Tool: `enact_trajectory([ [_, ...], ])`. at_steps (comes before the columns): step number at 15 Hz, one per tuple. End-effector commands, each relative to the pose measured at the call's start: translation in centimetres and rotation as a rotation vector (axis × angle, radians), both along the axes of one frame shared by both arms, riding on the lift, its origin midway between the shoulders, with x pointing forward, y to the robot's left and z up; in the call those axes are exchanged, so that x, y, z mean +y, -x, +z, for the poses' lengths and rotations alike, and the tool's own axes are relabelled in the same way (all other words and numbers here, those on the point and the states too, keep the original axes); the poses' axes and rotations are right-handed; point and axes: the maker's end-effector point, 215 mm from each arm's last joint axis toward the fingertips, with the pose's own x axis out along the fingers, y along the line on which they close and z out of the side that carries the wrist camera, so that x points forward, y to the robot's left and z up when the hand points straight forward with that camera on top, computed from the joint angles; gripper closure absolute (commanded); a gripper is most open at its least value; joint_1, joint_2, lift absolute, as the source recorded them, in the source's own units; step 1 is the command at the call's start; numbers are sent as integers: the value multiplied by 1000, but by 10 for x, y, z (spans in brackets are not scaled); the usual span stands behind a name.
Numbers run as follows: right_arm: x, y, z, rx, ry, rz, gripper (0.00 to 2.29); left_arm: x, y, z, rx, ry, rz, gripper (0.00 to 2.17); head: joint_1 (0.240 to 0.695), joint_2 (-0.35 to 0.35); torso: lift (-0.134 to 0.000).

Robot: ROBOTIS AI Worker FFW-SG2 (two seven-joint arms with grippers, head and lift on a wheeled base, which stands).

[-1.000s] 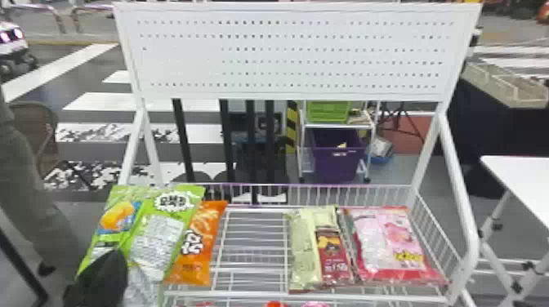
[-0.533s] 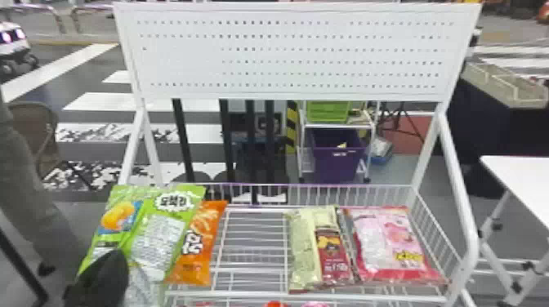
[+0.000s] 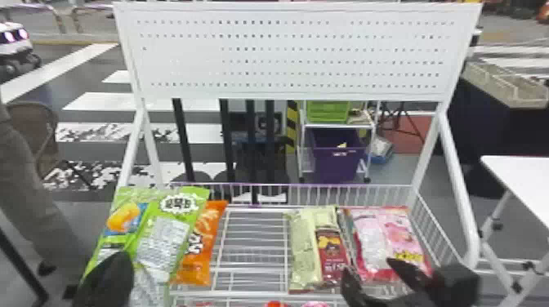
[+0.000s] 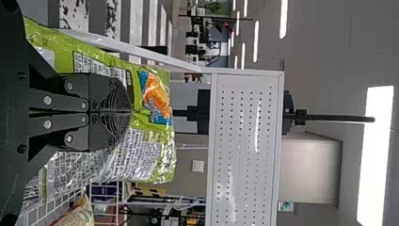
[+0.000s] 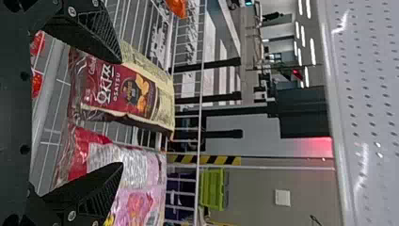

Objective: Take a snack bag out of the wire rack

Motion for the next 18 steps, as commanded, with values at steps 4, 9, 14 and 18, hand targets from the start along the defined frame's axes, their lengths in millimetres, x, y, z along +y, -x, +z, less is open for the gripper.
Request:
enact_trajectory([
  [4,49,-78,-41,146,49,70,127,1,-4,-7,9,-2,2,1885,499,0,0],
  [9,72,-111,-46,186,57,96,424,3,-6,-13,16,-3,6,1885,499,0,0],
  [14,70,-108,-56,232,95,71,2246,4,-9,-14,15,-2,7,1885,499,0,0],
  [18,72,-109,-50,222,91,69,2246,5,-10,-16,17,-2,9,1885,499,0,0],
])
